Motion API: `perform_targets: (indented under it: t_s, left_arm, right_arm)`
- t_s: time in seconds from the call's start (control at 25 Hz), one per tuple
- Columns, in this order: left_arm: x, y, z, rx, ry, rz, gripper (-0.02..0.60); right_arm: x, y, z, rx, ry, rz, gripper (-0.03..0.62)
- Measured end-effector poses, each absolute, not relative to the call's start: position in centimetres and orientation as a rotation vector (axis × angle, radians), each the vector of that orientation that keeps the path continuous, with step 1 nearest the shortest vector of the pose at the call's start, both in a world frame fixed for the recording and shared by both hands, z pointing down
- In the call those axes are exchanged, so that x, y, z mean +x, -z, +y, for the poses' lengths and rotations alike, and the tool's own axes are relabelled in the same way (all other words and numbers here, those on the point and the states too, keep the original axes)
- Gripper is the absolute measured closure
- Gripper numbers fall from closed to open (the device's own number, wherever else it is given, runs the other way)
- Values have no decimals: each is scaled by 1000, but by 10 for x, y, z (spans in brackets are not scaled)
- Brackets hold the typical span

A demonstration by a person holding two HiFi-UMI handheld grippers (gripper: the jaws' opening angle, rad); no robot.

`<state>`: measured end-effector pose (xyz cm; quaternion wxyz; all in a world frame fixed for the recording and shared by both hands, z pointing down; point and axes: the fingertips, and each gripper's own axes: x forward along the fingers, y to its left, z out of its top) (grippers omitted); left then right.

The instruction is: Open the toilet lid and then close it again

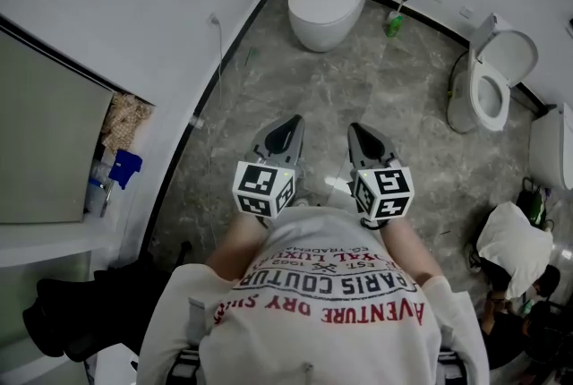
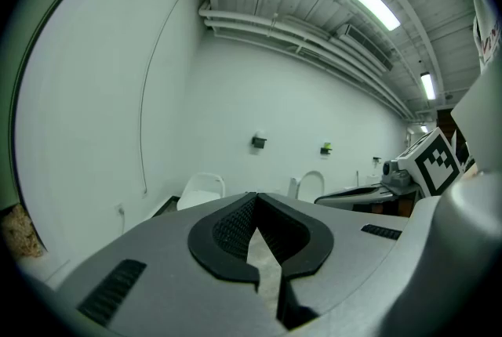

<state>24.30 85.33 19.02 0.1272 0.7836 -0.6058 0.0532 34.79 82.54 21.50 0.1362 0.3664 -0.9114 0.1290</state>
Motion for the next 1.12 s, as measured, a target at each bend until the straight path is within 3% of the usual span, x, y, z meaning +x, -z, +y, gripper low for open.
perform_targets:
  t_s: [0.56,1.12]
  left_arm:
    - [152,-220,838,2155,-174,-1819,574]
    - [108,-212,661,2019,-145,-1991,574]
  right_arm:
    - [273,-234,785,1002,-291,-2603,579]
    - [221,-232,579,839,-295,-2710,579]
